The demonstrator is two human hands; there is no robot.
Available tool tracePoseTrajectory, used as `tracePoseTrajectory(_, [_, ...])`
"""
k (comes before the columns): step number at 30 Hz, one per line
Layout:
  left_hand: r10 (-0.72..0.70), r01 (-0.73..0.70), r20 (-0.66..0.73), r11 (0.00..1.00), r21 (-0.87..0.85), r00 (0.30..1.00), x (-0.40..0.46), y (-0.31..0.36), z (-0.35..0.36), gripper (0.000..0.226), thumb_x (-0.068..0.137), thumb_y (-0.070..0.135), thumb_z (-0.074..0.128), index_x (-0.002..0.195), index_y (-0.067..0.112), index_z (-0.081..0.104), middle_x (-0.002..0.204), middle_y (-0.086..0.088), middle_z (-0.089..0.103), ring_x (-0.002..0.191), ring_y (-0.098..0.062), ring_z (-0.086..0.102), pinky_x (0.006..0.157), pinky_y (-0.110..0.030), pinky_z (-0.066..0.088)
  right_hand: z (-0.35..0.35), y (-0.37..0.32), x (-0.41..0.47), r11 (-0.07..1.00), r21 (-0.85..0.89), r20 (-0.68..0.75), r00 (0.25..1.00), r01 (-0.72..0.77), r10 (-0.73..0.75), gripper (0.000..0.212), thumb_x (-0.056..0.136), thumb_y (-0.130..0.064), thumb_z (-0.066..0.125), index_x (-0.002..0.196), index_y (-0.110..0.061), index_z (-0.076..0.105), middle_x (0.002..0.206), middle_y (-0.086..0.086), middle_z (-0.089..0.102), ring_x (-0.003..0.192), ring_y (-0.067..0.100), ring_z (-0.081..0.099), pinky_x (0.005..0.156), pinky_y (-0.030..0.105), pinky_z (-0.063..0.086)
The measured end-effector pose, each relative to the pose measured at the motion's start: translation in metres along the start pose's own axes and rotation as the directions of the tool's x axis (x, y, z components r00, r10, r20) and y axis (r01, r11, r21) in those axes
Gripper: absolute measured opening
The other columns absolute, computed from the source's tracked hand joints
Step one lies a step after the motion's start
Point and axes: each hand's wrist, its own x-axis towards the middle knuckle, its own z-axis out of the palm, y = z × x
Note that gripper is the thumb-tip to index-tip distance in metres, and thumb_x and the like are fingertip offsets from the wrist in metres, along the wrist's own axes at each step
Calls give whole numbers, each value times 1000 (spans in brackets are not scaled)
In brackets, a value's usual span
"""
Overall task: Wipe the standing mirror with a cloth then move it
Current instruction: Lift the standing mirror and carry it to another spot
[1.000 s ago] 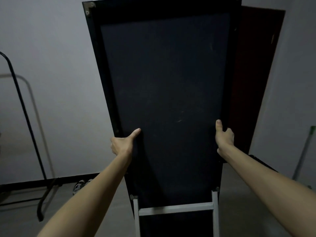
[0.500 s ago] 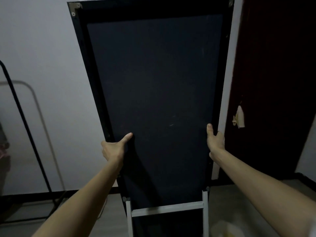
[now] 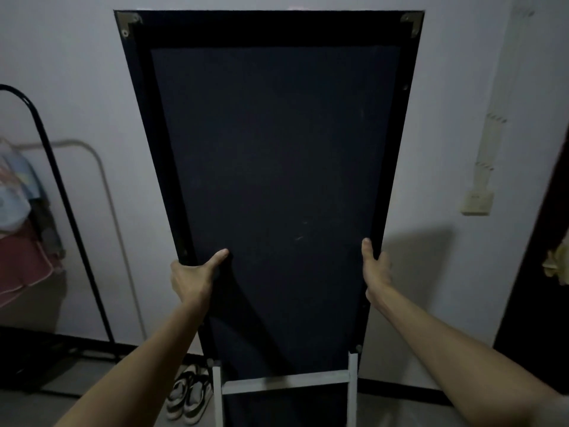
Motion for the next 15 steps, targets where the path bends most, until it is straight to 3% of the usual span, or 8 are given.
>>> tracePoseTrajectory(6, [-1,1,-9,1000,3,1000,106,-21,43,84,53,52,84,115,6,51,112,-11,61,104,-32,58,87,-44,50,89,17,82,1000,-1,30,1000,5,-5,52,91,-52,45,119,-9,46,118,8,53,109,27,53,99,43,45])
tracePoseTrajectory(10, [4,-4,-1,1000,3,1000,174,-31,74,85,52,52,84,115,6,49,115,-12,60,106,-33,57,90,-47,50,138,24,127,1000,8,41,999,-8,7,60,90,-55,44,128,-9,42,131,9,50,117,28,50,104,44,41])
tracePoseTrajectory(12, [2,-2,10,1000,11,1000,202,-35,92,85,54,50,84,116,6,47,117,-13,58,107,-33,56,91,-49,50,158,28,150,999,18,39,999,-28,27,67,89,-56,44,136,-10,37,138,7,44,124,29,46,107,44,38])
tracePoseTrajectory(15, [13,-14,30,999,35,999,232,-45,113,86,53,51,84,116,7,45,118,-13,57,108,-33,56,92,-49,50,179,44,178,999,33,55,998,-24,22,90,73,-75,46,140,-16,34,141,8,43,126,29,45,106,49,39])
